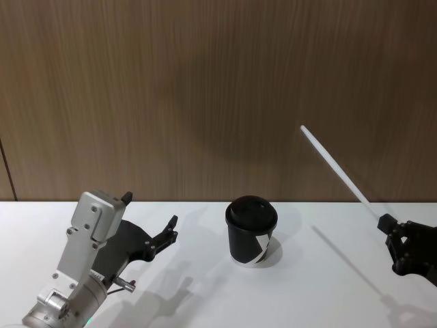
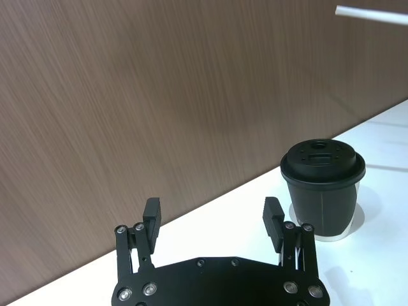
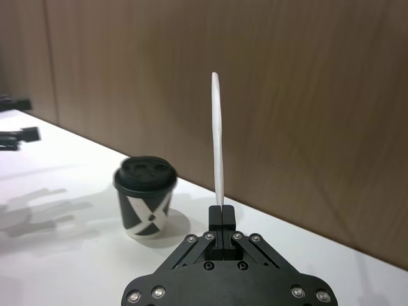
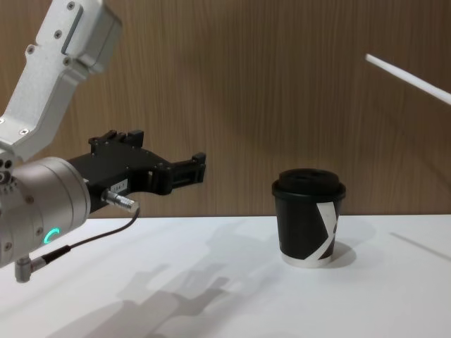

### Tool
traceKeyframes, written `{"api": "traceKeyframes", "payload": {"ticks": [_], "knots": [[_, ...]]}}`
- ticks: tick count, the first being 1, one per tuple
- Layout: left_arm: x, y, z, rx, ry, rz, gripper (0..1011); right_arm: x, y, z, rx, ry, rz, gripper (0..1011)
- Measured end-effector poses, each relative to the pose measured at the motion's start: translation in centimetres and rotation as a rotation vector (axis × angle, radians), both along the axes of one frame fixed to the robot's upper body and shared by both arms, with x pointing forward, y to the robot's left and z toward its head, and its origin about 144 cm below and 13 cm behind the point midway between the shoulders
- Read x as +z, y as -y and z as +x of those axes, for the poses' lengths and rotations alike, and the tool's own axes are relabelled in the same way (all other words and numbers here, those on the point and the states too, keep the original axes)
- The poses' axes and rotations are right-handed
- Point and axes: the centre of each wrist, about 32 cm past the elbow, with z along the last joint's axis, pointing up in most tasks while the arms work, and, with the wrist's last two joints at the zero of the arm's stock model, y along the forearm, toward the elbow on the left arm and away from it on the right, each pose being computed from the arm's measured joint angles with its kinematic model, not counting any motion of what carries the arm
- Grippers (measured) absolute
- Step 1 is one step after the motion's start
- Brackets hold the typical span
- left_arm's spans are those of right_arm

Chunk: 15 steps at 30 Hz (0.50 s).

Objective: Pick up the straw with one hand, pass it to the other hand, and insert it into the cup.

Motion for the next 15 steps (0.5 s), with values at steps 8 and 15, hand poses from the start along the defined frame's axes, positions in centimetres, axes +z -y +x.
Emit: {"api": "traceKeyframes", "payload": {"ticks": [8,15], "knots": [[0.0,0.0,0.0,0.000,0.000,0.000,1003,0.9,0.3,0.3,0.123,0.019,0.019,1],[0.0,0.0,0.0,0.000,0.000,0.000,1003,1.6,0.2,0.7,0.249,0.024,0.044,1]]}}
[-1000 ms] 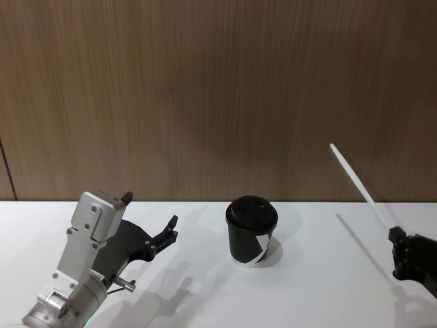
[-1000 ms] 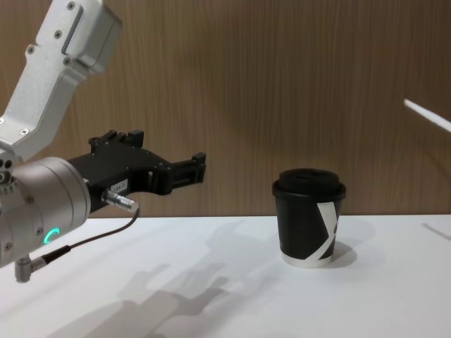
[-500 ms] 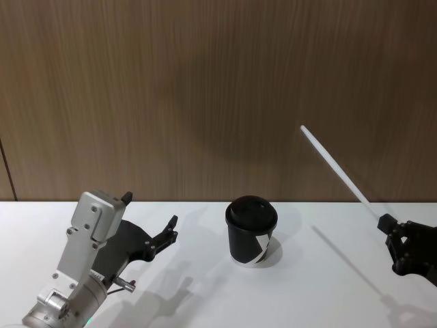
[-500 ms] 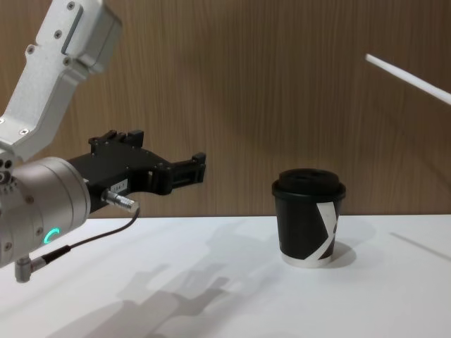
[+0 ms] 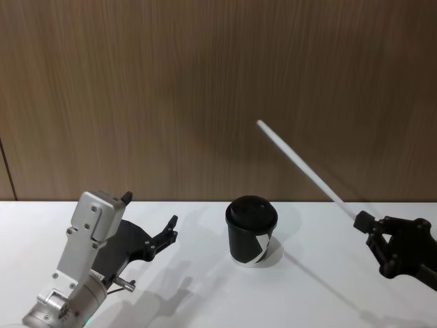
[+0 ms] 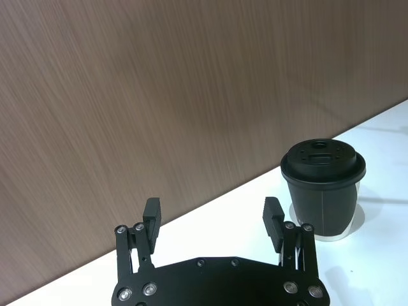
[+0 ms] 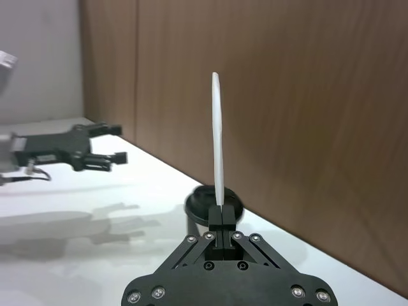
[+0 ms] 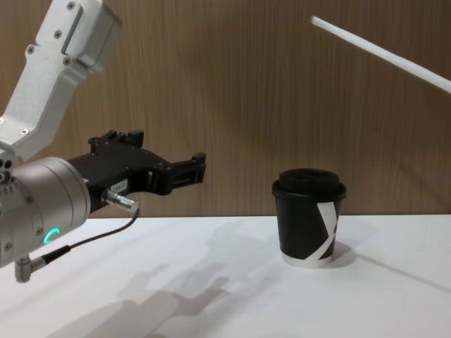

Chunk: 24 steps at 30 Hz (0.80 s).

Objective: Pick up the straw with one hand, pass it to the other hand, and insert it into the cup.

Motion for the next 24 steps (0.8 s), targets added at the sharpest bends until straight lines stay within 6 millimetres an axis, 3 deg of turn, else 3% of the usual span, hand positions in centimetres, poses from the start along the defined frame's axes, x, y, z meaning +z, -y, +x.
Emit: {"api": "traceKeyframes", "payload": {"ticks": [24], "knots": [[0.0,0.0,0.0,0.000,0.000,0.000,1003,1.5,-1.3,1.3,0.258,-0.005,0.065,1]]}}
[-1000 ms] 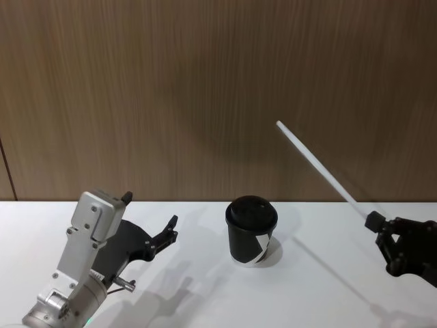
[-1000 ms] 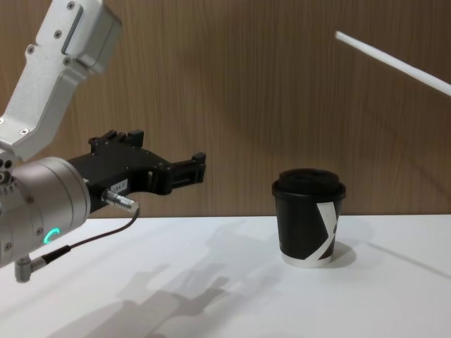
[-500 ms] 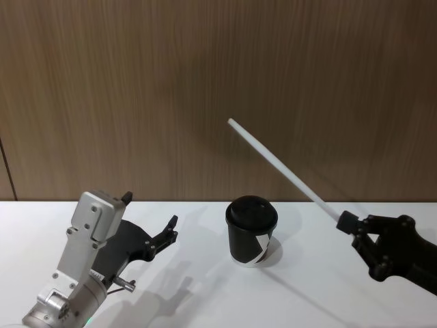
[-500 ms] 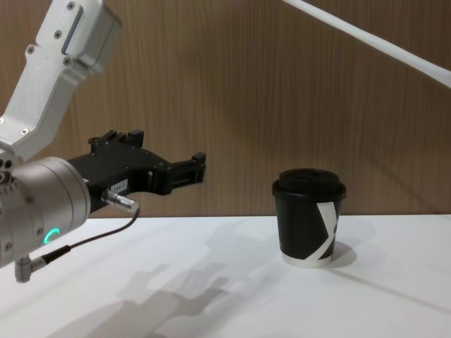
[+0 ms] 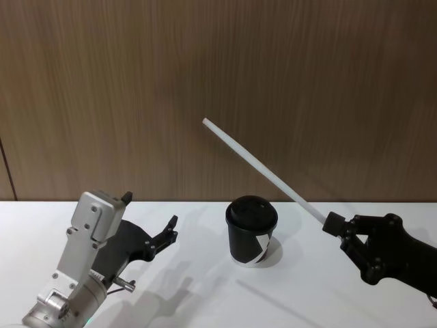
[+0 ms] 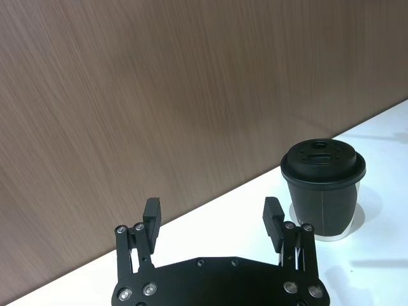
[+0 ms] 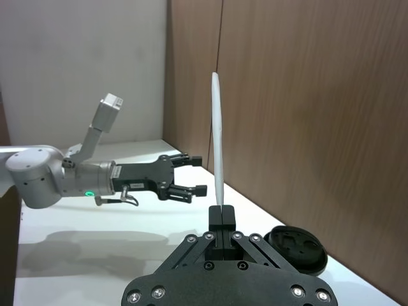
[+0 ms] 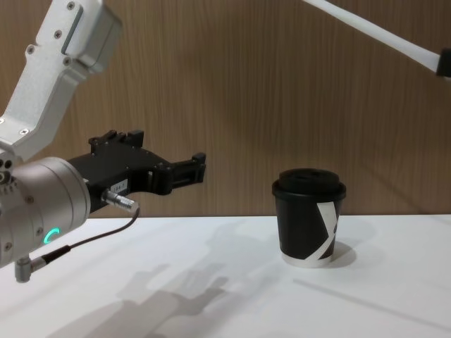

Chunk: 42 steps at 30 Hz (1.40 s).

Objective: Pick up the straw with one hand, pass it to the other hand, and insert it into the cup.

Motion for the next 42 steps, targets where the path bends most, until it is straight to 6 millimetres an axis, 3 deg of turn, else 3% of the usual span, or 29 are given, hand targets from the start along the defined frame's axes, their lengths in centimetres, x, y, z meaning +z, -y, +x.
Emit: {"api": "traceKeyframes", "payload": {"ticks": [16,42], "knots": [[0.5,-0.5,-0.2,-0.027,0.003,-0.009,1003,0.2,-0.3,0.2,0.038,-0.002,0.010,1],[6.3,-3.7,0.0,-0.342,-0.060,-0.208,1003,0.3,-0.3,0.2,0.050,-0.002,0.013,1]]}}
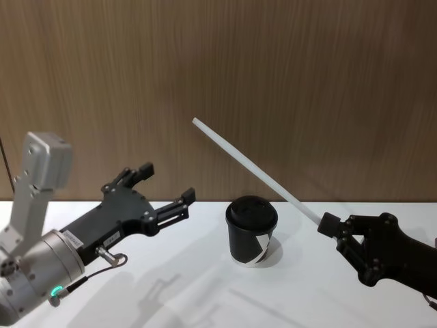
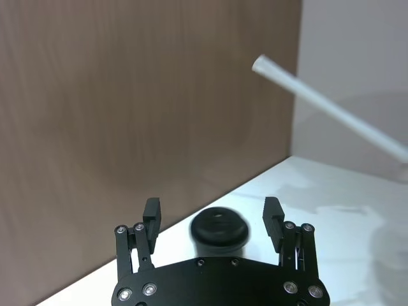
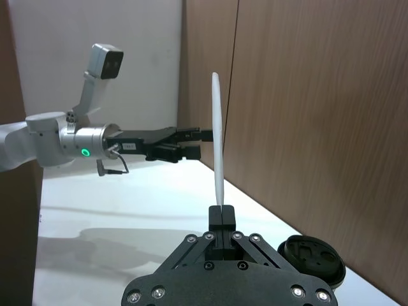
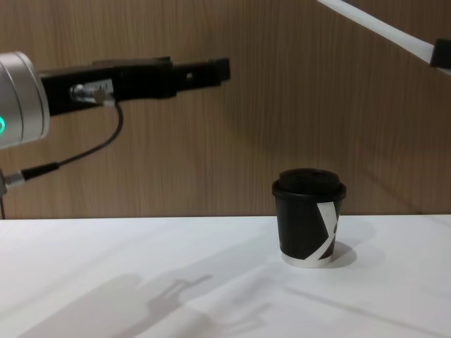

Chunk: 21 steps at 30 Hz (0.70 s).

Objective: Pick up the straw with one hand, pass it to the other hand, and insert it into the cup.

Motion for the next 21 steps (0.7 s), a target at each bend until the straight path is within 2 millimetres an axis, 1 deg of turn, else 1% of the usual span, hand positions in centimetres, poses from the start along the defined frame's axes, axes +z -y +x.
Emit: {"api": "traceKeyframes", "payload": {"ticks": [11,21], "knots": [[2.0,-0.5,0.9,-0.166,-0.093,-0.110,1003,0.0,0.0,0.0,0.001,0.000,0.000,1],[2.8,-0.6,1.9,-0.270,-0.173,-0.191,1003,0.0,0.0,0.0,0.001,0.000,0.000,1]]}}
